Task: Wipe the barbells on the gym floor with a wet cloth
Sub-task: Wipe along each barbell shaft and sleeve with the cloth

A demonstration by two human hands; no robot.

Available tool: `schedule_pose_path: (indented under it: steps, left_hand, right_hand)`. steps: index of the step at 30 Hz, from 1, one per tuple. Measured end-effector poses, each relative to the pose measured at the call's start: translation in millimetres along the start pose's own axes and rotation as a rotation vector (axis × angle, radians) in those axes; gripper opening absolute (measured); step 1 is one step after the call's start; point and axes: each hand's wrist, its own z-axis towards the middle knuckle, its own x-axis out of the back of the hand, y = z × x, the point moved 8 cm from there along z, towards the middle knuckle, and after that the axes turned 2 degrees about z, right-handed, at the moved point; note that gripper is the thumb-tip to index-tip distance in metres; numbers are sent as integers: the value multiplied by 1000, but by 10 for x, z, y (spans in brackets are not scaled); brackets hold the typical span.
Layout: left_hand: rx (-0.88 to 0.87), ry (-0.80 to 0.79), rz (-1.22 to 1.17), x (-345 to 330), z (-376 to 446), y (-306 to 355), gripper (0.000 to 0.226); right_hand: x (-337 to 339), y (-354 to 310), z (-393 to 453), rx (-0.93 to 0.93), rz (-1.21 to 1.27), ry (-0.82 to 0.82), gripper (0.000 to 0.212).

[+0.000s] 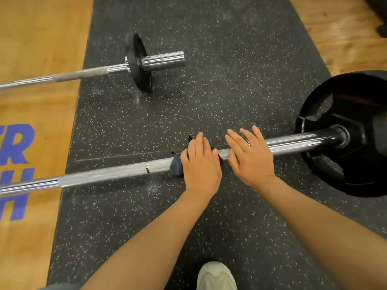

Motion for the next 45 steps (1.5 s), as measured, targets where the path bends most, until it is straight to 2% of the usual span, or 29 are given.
schedule_pose_path:
  steps: [3,6,7,9,12,14,19,22,24,26,30,33,36,41,45]
  left_hand:
    - [-127,-17,-83,115,45,-47,61]
    - [-189,155,-62,338,179,-186,49]
    - [-224,167,-58,333,216,-230,47]
    - [-277,99,-54,211,246,-288,45]
    - [-189,23,-102,52,192,-274,54]
    - [-115,86,-88,25,154,-206,52]
    - [-15,282,-64,47,73,-55,30]
    - [-91,303,-55,55,83,-47,30]
    - [-222,319,14,74,45,-83,32]
    - [-267,320,87,91,-44,-246,33]
    - [-60,271,104,86,-128,-566,41]
    - [97,197,8,9,-21,-217,38]
    - [6,201,-5,-29,114,132,45]
    - [-255,237,20,-4,9,-109,36]
    - [-120,321,10,109,-103,-633,36]
  right_hand:
    - [20,2,-12,6,22,46,39]
    - [21,4,-3,3,27,85,37]
    - [22,3,-8,1,28,93,36]
    - [25,-5,-15,1,32,114,35]
    - [32,2,-8,2,32,141,37]
    - [35,8,-9,0,22,156,39]
    - [11,1,-19,5,9,168,39]
    - [13,2,-20,32,11,177,38]
    - [10,3,-25,53,16,179,37]
    - [12,5,-30,57,17,187,37]
    - [14,0,-21,37,24,204,35]
    - [24,3,-19,3,24,221,34]
    - [24,3,-23,27,33,205,36]
    - [32,4,-25,57,43,213,34]
    - [48,-2,-43,51,50,239,34]
